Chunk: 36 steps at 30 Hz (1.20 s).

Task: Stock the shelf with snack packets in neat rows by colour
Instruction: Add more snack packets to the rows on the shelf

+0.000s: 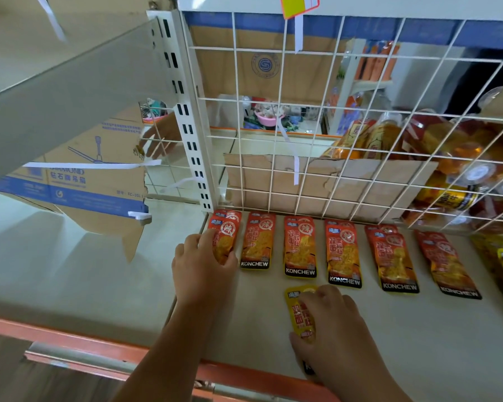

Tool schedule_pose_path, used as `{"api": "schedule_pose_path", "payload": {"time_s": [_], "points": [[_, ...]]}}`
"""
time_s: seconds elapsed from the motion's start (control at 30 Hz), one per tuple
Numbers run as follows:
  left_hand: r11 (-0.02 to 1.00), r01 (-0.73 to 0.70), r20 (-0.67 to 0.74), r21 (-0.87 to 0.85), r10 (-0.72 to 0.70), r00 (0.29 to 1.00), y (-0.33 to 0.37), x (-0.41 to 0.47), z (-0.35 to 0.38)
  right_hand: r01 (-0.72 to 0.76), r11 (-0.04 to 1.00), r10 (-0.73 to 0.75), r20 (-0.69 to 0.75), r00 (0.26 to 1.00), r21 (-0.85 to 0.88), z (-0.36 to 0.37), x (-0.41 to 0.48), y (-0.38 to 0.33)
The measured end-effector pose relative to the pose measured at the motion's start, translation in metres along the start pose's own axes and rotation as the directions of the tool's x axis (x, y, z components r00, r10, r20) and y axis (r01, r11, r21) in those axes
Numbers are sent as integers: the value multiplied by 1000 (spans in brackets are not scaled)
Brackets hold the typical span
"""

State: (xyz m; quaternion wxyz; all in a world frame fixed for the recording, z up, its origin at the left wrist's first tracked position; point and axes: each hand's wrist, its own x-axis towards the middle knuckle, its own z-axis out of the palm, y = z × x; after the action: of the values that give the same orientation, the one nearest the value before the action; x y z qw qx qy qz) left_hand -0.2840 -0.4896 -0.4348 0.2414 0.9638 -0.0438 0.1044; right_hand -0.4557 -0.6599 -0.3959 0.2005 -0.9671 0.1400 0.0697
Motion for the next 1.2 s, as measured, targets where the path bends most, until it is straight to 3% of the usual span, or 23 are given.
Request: {"api": "schedule_pose_path", "payload": {"time_s": [0.6, 0.83, 0.9, 1.07, 1.2], "points": [[1000, -5, -12, 10, 5, 1000, 1, -3, -4, -12, 1000, 12, 3, 1000, 9, -1, 0, 5], [999, -29, -20, 14, 29, 999, -4, 1, -1, 27, 996, -21, -67, 997, 86, 2, 2, 8], [997, -78, -42, -2, 78, 996, -2, 0, -2, 62, 992, -52, -99, 994, 109, 2, 2, 10], [916, -383, -157, -119, 363, 918, 17, -17, 6, 140, 976, -103, -215, 971, 165, 4, -1, 21], [884, -424, -50, -195, 423, 905, 57, -33, 12, 95, 980, -25, -365, 931, 174, -1, -7, 41]]}}
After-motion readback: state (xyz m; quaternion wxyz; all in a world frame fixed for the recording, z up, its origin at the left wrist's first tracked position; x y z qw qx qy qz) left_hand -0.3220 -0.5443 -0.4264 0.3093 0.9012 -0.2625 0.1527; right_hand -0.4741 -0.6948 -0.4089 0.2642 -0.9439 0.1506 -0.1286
